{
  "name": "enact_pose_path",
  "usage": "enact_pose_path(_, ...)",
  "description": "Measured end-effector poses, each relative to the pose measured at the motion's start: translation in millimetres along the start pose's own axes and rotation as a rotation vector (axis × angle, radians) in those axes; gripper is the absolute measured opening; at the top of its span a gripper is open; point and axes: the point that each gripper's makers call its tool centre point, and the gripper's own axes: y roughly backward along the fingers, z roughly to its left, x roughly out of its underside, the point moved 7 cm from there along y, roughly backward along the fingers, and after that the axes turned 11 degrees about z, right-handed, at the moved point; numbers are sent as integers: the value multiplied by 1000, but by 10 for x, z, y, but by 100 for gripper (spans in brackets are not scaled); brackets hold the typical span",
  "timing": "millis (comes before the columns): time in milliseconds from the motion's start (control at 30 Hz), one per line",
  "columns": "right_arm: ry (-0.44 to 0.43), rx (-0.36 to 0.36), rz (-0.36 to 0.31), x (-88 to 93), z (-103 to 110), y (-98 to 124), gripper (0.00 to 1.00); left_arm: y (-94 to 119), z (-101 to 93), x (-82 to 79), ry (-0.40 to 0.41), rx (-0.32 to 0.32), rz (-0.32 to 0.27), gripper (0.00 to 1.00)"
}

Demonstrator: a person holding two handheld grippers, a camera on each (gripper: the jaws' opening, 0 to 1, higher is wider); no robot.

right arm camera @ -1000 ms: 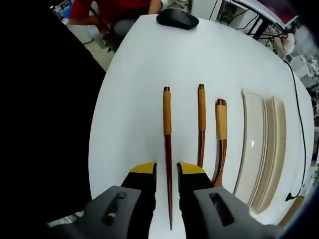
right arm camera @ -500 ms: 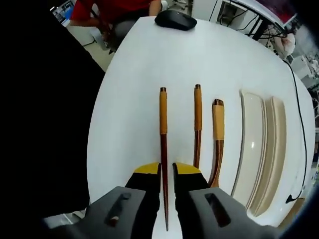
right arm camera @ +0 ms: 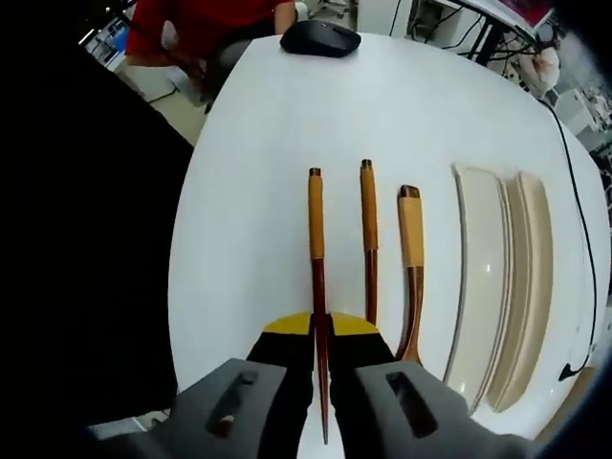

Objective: Arrange the utensils inside the cutlery case until each visible utensil rests in its matching compartment.

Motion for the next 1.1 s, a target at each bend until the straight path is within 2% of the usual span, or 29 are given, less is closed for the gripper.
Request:
enact_pose_path(367,-38,-23,-26,24,-17,-5,0,39,-165,-88,-4,-8,10,66)
enact_pose_path(533,-33,-3,-25,22,5,-6,0,38,-234,-110,-12,1,14,66)
enact_pose_path(667,-49,-12,-37,34,-17,-10,0,20,-231,-115,-10,5,28,66)
enact_pose_path(900,-57,-29,-33,22,-21,-12,0,82,-183,-260,-32,-10,6,65)
enact_pose_path(1100,-58,-37,-26,18,-26,-9,0,94,-177,-234,-37,-17,21,65)
